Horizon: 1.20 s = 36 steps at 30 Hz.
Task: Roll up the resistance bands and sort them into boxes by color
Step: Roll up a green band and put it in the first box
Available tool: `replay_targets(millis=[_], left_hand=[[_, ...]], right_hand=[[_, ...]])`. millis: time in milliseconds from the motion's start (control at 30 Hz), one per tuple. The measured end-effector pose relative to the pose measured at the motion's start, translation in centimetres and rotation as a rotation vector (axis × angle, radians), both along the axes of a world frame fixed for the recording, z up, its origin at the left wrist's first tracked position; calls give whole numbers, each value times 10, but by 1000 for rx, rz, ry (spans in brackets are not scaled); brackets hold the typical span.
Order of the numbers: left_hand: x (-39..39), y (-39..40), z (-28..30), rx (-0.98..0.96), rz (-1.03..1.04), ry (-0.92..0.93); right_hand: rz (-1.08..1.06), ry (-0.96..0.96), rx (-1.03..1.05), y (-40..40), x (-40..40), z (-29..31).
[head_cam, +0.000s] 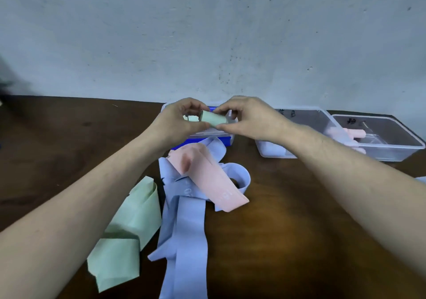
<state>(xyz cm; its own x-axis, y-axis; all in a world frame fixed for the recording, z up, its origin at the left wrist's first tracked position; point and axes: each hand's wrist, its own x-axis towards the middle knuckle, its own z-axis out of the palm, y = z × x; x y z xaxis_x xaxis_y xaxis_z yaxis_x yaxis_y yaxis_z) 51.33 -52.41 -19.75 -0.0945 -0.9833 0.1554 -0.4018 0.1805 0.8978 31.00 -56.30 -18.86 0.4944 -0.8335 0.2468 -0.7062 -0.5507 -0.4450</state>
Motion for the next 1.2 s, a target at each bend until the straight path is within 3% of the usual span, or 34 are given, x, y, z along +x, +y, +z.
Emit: replay_targets(millis=[333, 533, 733, 900, 1067, 1200], left_hand=[[47, -63, -12, 48, -10, -153], [68, -93, -26, -68, -89, -692], [63, -112, -29, -120, -263, -979], [58, -122, -32, -95, -349, -1139], [50, -117, -28, -175, -300, -1308], [50, -116, -30, -154, -347, -1371]], right_hand=[[-27, 234, 110, -65, 47, 4], [-62, 419, 184, -93, 57, -25], [-39, 497, 216, -100, 60, -39], [-41, 493, 235, -104, 63, -46], [-50, 519, 227, -109, 65, -51], [-1, 575, 135, -110, 65, -51]])
